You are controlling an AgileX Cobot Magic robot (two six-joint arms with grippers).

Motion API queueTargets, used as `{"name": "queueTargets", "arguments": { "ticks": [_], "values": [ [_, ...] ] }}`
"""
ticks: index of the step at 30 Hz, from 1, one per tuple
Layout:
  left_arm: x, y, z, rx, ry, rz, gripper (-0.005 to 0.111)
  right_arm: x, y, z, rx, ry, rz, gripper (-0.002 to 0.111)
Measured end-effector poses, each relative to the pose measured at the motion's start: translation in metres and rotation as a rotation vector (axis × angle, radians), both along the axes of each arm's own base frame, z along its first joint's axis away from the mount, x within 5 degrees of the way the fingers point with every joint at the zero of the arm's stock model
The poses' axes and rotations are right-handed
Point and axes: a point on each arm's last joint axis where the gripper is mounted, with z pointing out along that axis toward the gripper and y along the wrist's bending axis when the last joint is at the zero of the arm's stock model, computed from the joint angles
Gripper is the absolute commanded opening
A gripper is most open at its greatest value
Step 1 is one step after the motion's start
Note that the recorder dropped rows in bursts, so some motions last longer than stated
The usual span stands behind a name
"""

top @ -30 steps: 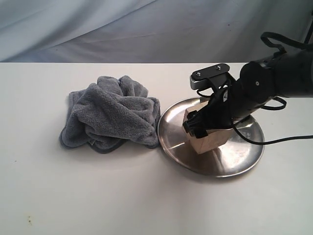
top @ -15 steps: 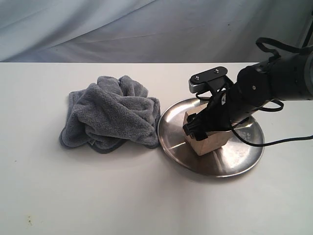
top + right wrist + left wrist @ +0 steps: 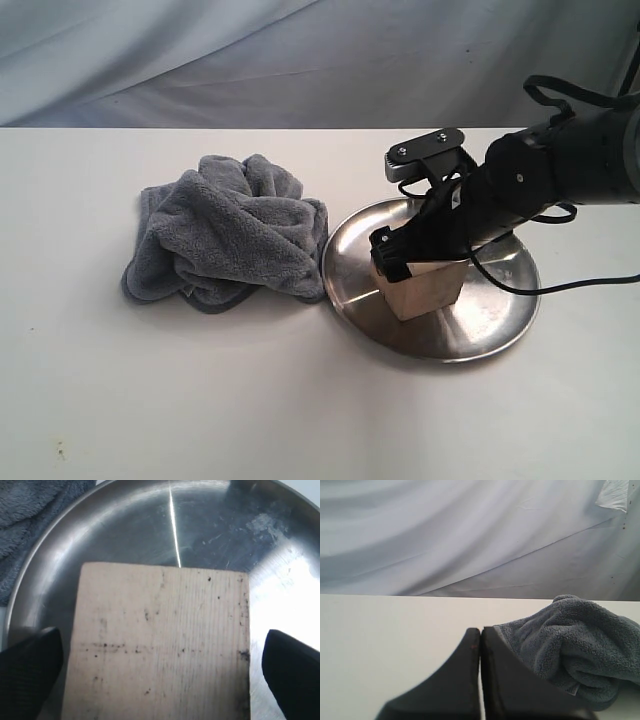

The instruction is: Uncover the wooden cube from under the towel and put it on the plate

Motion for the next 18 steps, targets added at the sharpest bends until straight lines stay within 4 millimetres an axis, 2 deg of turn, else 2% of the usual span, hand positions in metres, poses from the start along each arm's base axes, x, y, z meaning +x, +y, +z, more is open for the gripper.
{"name": "queueTargets", "arguments": {
  "ticks": [10,13,18],
  "values": [
    [0.0,0.0,0.0,0.0,0.0,0.0,0.001,0.0,0.0,0.004,0.005,-0.012,0.0,0.105],
    [0.0,0.0,0.0,0.0,0.0,0.0,0.001,-0.001,-0.001,0.015,0.018,-0.04,0.0,0.105],
    [0.0,0.0,0.0,0.0,0.0,0.0,0.001,-0.006,-0.002,0.05,0.064,-0.146,0.002,0.105]
  ]
}}
